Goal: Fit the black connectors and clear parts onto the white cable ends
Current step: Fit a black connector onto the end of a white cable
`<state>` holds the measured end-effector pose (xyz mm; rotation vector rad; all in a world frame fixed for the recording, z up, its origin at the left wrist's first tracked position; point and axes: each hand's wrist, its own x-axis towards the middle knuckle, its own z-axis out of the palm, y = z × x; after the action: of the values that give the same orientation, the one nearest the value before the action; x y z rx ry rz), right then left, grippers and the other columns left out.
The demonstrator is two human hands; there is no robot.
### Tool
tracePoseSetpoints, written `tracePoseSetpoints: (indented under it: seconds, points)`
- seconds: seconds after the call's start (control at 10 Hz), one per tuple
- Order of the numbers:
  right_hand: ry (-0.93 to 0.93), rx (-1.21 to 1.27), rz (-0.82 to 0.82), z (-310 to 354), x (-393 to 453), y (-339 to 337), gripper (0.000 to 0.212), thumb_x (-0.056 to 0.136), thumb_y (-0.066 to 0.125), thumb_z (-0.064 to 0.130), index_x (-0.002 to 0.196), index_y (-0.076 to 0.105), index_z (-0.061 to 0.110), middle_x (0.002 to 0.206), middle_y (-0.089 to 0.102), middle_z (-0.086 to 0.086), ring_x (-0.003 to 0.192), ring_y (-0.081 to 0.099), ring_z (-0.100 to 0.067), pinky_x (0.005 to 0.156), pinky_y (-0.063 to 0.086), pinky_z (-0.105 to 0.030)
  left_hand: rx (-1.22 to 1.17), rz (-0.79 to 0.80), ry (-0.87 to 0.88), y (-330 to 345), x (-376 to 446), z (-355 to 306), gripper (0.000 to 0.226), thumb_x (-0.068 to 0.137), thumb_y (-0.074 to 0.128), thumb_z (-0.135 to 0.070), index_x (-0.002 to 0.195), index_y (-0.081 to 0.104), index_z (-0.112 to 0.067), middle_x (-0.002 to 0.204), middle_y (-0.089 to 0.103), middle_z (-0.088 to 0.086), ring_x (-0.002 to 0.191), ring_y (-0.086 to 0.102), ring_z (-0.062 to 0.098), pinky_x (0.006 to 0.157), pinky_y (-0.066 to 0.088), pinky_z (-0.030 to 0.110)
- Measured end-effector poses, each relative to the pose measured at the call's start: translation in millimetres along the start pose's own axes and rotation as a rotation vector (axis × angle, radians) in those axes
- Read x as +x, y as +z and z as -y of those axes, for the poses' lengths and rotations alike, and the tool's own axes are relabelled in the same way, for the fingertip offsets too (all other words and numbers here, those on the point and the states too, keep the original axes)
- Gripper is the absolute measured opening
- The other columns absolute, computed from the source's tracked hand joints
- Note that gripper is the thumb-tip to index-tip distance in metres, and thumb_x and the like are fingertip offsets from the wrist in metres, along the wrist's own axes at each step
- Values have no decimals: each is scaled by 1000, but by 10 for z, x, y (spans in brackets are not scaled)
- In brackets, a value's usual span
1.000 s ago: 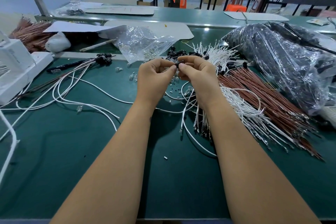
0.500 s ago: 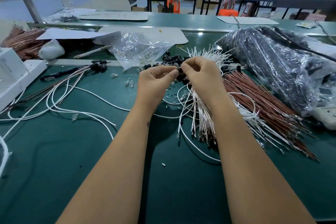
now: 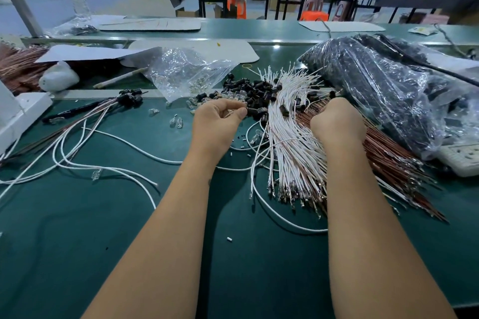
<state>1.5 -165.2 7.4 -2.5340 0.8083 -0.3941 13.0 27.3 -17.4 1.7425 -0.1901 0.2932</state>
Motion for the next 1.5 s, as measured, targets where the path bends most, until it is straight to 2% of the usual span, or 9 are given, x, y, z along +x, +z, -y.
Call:
tracePoseSetpoints:
  seconds: [0.1, 0.2, 0.3, 0.4, 0.6, 0.7, 0.8, 1.2, 1.5]
  points:
    - [-15, 18, -106, -18, -5, 14, 24, 86, 55, 11, 108, 64, 5, 114, 61, -17, 107, 58, -37, 90, 51, -46, 6, 27, -9, -8, -9, 22, 7, 85, 72, -12, 87, 72, -18, 51, 56, -12, 46, 41, 5, 50, 37, 15]
    - [-14, 64, -137, -17, -55, -34, 23, 86, 54, 8, 106, 66, 4, 112, 63, -18, 105, 59, -36, 85, 51, -45, 29, 11, -4, -14, -17, 20, 8, 83, 72, -9, 89, 72, -15, 47, 53, -13, 44, 39, 4, 50, 36, 14]
    - [-65, 144, -257, 28, -74, -35, 22, 88, 54, 1, 107, 65, 3, 115, 60, -17, 104, 56, -32, 77, 47, -38, 28, -3, 14, -22, -19, 9, 9, 84, 71, -9, 85, 73, -18, 66, 63, 18, 55, 45, 14, 59, 41, 25]
    - [-229, 234, -439, 153, -114, -40, 31, 90, 48, -9, 114, 62, 4, 114, 53, -12, 91, 48, -19, 71, 42, -24, 40, -34, 24, -34, -4, 32, 13, 85, 70, -12, 79, 70, -23, 68, 63, 17, 60, 46, 17, 60, 41, 28]
    - [-593, 447, -302, 568, -405, 235, 22, 92, 53, 0, 103, 69, 11, 96, 45, 2, 81, 51, -11, 62, 43, -13, -24, -176, 36, -106, 61, 71, 11, 85, 71, -17, 81, 68, -27, 71, 57, -18, 61, 47, -2, 68, 45, 22]
    - [-651, 429, -194, 580, -490, 375, 21, 91, 54, 5, 100, 70, 14, 97, 48, 2, 82, 50, -12, 64, 42, -12, -111, -213, -6, -139, 84, 80, 13, 86, 69, -14, 80, 67, -26, 59, 59, -19, 51, 49, -5, 55, 40, 11]
    - [-653, 454, -147, 534, -482, 397, 15, 89, 60, 12, 97, 71, 17, 98, 52, 0, 90, 55, -17, 74, 53, -31, -199, -238, -45, -170, 112, 86, 12, 88, 65, -9, 82, 67, -19, 72, 65, -8, 61, 57, -6, 63, 44, 8]
    - [-592, 580, -295, 494, -485, 358, 11, 80, 63, 7, 79, 70, 16, 90, 48, 1, 90, 43, -13, 84, 38, -22, -147, -217, -121, -251, 88, 78, 11, 89, 67, -17, 79, 70, -20, 65, 62, -5, 40, 42, -4, 46, 36, 8]
    - [-656, 442, -230, 489, -476, 375, 11, 78, 62, 8, 78, 72, 14, 92, 48, -1, 93, 46, -19, 86, 36, -26, -129, -116, -125, -286, 86, 68, 10, 86, 69, -16, 79, 72, -11, 58, 63, -11, 38, 44, -5, 43, 34, 4]
